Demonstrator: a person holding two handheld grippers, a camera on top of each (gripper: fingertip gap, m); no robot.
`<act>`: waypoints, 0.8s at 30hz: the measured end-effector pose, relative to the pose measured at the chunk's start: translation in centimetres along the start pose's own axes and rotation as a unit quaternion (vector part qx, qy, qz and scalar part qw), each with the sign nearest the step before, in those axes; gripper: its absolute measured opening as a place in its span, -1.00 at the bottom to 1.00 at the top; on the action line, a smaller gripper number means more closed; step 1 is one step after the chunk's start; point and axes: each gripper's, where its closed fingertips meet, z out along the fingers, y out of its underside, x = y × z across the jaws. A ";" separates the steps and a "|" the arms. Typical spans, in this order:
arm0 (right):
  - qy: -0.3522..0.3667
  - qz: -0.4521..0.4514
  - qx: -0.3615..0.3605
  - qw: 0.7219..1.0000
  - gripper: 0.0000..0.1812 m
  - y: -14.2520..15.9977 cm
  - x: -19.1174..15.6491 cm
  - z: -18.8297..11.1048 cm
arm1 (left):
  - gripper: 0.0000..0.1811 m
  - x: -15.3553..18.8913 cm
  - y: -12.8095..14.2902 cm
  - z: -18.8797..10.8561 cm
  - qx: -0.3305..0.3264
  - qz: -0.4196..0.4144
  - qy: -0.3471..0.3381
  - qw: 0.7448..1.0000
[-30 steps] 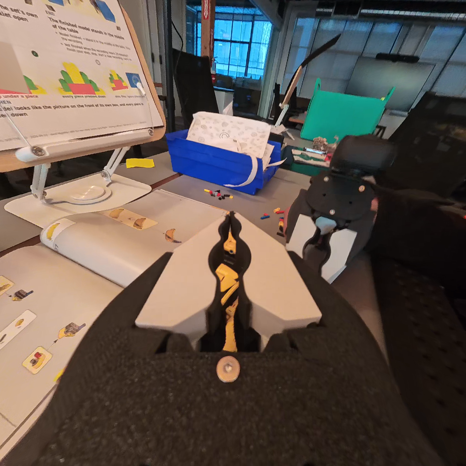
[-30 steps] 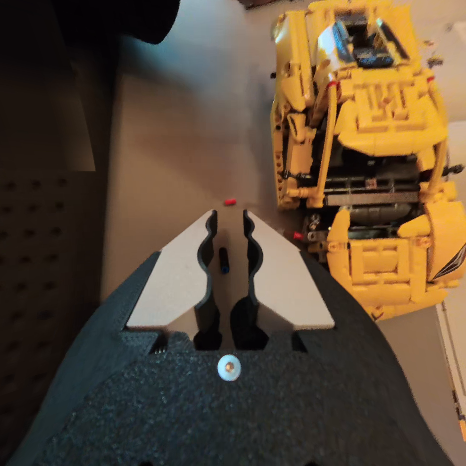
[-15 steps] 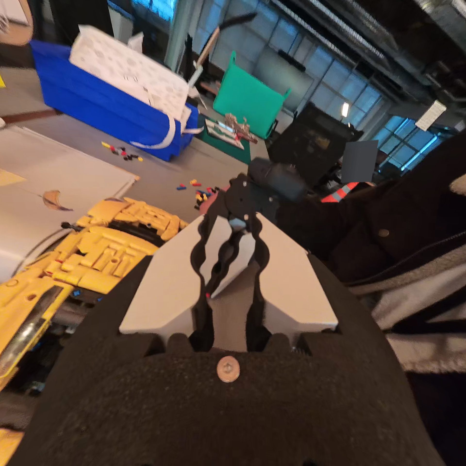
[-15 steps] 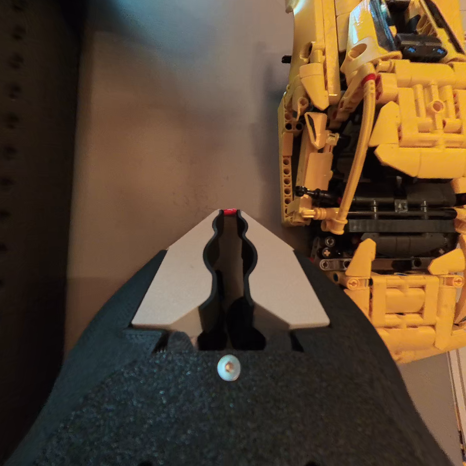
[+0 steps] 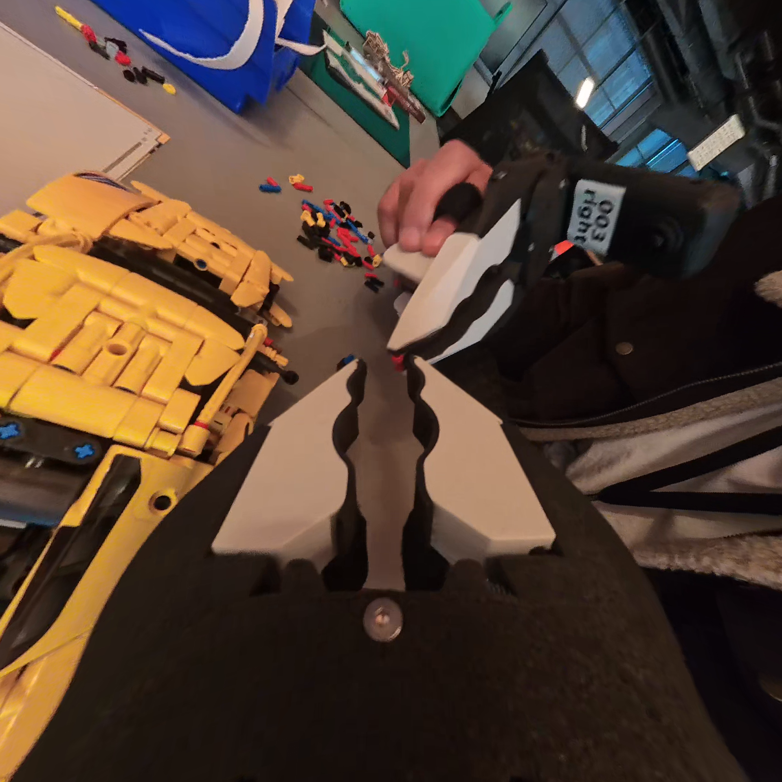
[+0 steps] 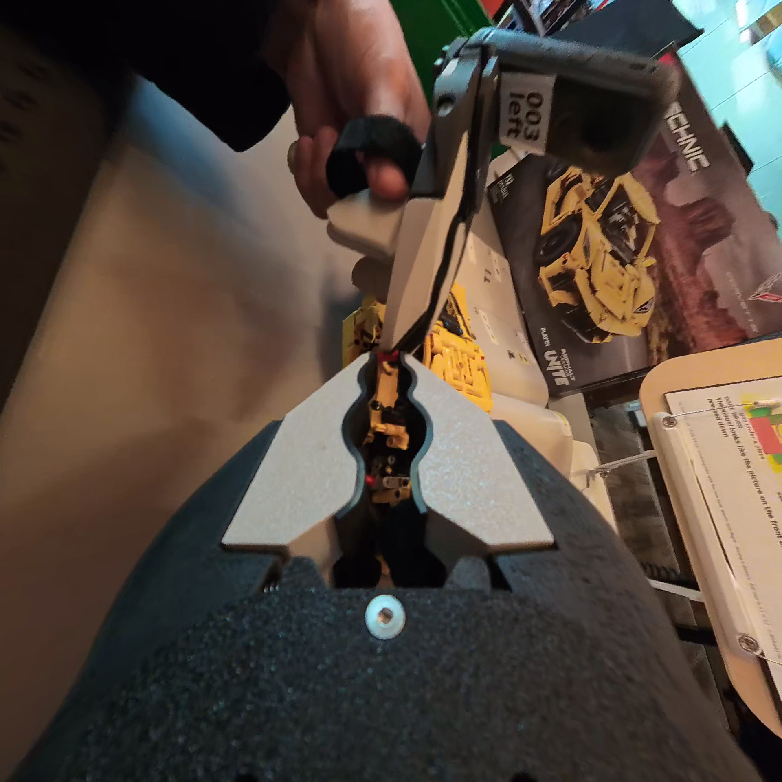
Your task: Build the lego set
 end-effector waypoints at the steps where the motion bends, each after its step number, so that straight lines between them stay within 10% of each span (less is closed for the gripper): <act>1: 0.001 0.000 0.002 1.000 -0.92 -0.1 0.1 -0.1 | -0.80 -0.1 0.2 0.1 -0.004 0.002 -0.002 1.000; 12: -0.005 0.021 0.017 1.000 -0.91 -0.2 0.0 -0.3 | -0.95 0.8 0.0 0.5 0.004 0.022 0.024 0.999; 24: 0.139 0.085 0.108 0.981 -0.75 -3.1 4.1 -2.5 | -0.95 4.7 -5.1 -1.1 0.169 -0.035 0.175 0.969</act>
